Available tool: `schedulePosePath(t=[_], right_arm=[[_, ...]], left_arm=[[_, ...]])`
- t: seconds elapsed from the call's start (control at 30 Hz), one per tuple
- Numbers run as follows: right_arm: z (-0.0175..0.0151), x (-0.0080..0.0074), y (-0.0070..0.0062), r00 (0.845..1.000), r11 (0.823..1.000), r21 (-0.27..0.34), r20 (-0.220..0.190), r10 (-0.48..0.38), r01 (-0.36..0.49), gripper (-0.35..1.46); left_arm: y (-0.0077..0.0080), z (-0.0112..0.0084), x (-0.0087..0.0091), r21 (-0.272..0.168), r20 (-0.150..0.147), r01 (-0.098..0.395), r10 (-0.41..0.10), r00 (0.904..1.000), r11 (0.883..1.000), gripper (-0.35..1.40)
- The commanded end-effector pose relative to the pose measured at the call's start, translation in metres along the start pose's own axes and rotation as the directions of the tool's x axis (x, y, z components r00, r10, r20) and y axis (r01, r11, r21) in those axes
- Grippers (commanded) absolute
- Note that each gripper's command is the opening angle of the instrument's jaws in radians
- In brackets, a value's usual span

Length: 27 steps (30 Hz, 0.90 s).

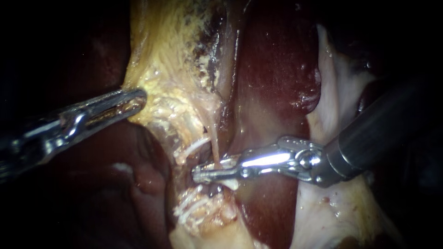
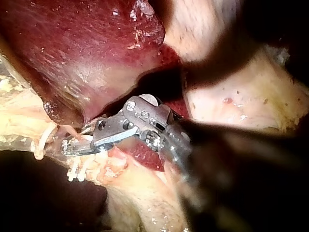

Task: Going back second clip right tube

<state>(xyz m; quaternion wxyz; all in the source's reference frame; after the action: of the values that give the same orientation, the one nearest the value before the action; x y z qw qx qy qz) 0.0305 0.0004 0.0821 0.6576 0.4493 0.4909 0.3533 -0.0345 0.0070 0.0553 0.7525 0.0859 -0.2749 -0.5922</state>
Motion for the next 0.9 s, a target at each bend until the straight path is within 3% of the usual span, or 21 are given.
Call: schedulePosePath(t=[0.03,0.17,0.2,0.27,0.37,0.5,0.7,0.9], right_arm=[[0.0001,0.0,0.0,1.0,1.0,-0.001,0.0,0.0,0.0,-0.35],[0.0005,-0.0002,0.0002,1.0,1.0,-0.006,0.004,-0.001,0.001,-0.32],[0.0009,-0.0003,0.0003,1.0,1.0,-0.007,0.003,-0.002,0.002,-0.05],[0.0015,-0.0005,0.0007,1.0,1.0,-0.01,0.002,-0.022,0.022,0.26],[0.0029,-0.001,0.0014,0.996,0.996,-0.022,-0.002,-0.088,0.087,0.52],[0.0039,-0.0016,0.0024,0.985,0.982,-0.081,-0.027,-0.171,0.169,0.6],[0.0018,-0.001,0.0035,0.977,0.973,-0.097,-0.031,-0.213,0.209,0.6],[0.0009,-0.0002,0.0031,0.972,0.968,-0.1,-0.031,-0.234,0.23,0.6]], left_arm=[[0.0,0.0,0.0,0.0,0.001,-0.001,0.001,1.0,1.0,-0.35],[0.0,0.0001,0.0001,-0.005,0.002,0.005,-0.005,1.0,1.0,-0.35],[0.0,0.0001,0.0001,-0.005,0.002,0.005,-0.005,1.0,1.0,-0.35],[-0.0001,0.0001,0.0001,-0.006,0.003,0.006,-0.006,1.0,1.0,-0.35],[-0.0001,0.0001,0.0001,-0.004,0.002,0.007,-0.007,1.0,1.0,-0.35],[-0.0001,0.0001,0.0001,-0.006,-0.001,0.007,-0.007,1.0,1.0,-0.35],[-0.0002,0.0,0.0001,-0.007,-0.001,0.007,-0.007,1.0,1.0,-0.35],[-0.0002,-0.0001,0.0001,-0.007,-0.001,0.007,-0.007,1.0,1.0,-0.35]])
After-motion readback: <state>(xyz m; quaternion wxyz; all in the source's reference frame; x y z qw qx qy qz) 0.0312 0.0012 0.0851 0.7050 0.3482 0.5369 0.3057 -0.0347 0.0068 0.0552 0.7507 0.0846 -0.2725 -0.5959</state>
